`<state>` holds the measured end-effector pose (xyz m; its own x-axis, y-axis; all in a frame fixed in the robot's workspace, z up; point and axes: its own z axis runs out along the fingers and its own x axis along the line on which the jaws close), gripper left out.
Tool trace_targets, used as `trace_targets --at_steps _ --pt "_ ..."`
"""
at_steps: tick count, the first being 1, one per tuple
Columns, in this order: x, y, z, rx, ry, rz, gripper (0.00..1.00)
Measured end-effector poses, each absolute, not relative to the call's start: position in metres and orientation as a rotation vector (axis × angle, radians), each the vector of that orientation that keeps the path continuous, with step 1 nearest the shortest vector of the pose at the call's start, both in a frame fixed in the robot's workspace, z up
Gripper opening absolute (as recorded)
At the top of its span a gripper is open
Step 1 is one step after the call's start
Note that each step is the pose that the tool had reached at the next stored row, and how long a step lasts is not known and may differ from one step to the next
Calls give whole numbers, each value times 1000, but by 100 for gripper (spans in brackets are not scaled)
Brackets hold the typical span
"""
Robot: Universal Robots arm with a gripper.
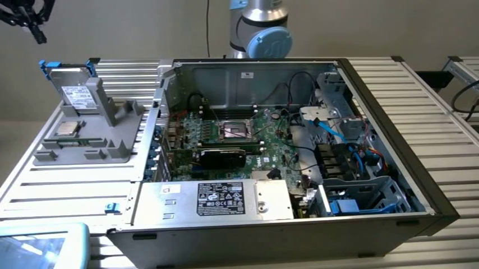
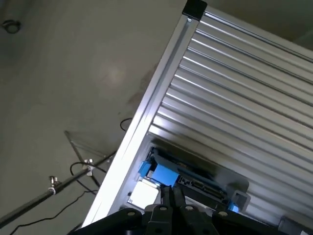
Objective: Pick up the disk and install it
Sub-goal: 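Pick up the disk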
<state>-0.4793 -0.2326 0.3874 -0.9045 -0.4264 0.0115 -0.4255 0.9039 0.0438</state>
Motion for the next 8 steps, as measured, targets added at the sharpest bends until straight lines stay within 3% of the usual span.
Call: trace_targets --at_steps 8 --pt "-479 -233 387 902 -2994 -62 11"
